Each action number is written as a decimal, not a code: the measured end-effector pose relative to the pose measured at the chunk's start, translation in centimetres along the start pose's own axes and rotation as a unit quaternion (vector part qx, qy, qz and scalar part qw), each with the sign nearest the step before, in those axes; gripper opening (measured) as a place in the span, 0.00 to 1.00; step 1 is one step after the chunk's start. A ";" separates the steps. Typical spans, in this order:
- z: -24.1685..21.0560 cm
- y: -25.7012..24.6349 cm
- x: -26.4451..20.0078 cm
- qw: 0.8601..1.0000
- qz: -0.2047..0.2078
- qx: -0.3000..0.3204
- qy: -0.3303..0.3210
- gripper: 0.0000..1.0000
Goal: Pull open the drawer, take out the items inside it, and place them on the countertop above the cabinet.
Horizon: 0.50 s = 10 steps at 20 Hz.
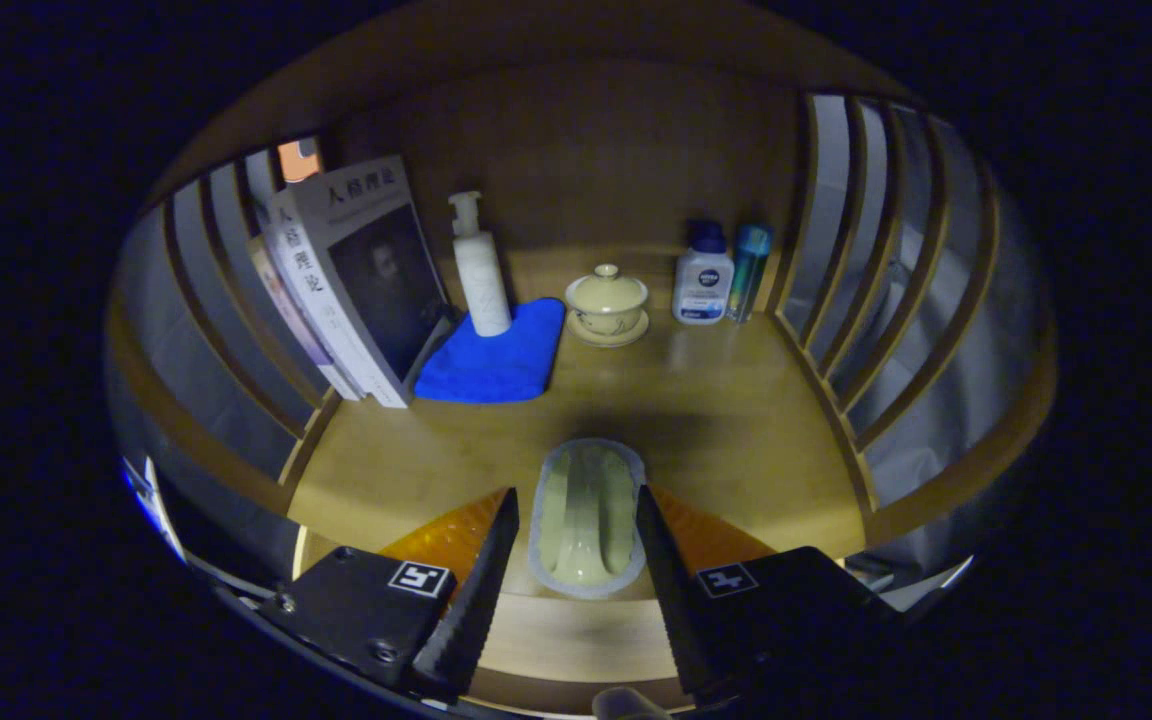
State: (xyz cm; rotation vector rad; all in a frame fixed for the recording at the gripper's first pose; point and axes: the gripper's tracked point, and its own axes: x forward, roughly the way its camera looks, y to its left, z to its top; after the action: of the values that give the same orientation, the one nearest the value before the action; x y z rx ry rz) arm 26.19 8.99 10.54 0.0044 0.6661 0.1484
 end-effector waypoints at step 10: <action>-4.3 1.4 -8.5 0.981 0.009 -0.015 -0.192 0.77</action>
State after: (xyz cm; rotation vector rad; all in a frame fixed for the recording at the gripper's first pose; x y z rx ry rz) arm 16.78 9.04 12.44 0.0104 0.2782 0.1690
